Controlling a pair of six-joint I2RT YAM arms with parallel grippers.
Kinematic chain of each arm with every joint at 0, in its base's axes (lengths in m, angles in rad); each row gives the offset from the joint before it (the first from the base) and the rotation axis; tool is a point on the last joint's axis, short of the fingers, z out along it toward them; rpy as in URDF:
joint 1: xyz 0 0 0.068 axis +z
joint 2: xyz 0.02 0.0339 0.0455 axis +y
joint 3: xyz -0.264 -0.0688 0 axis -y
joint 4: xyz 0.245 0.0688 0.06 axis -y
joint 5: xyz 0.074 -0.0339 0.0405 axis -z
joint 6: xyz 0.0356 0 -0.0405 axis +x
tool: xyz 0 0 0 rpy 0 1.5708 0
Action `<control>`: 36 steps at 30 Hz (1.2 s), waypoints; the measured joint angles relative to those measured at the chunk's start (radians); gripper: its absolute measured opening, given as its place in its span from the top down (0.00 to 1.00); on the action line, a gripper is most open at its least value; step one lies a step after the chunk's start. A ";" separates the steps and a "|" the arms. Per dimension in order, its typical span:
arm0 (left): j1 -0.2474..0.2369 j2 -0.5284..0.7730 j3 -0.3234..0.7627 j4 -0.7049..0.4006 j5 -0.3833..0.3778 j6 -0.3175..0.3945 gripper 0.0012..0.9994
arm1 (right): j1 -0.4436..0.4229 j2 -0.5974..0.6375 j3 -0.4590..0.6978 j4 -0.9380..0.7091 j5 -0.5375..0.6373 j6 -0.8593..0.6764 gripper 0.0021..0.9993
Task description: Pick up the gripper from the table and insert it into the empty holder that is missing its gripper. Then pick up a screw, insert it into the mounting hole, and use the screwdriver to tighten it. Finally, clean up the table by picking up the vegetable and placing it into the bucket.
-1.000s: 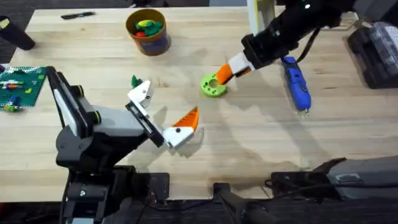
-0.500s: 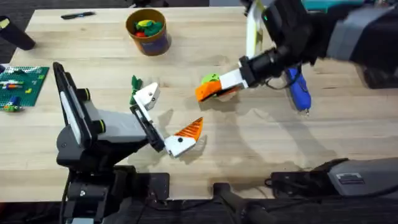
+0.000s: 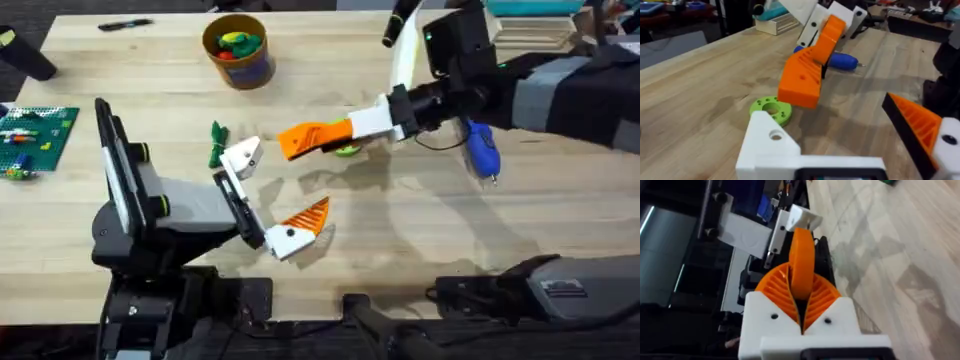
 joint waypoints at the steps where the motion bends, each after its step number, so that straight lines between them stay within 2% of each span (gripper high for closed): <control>1: 0.000 0.000 0.000 -0.001 0.006 0.002 0.01 | 0.010 0.000 0.000 0.021 -0.004 0.020 1.00; 16: 0.000 0.000 0.000 -0.005 0.032 0.011 0.01 | 0.111 0.096 0.000 0.185 -0.019 0.181 1.00; 36: 0.001 0.000 0.000 -0.003 0.017 0.025 0.01 | 0.130 0.126 -0.002 0.315 -0.036 0.269 1.00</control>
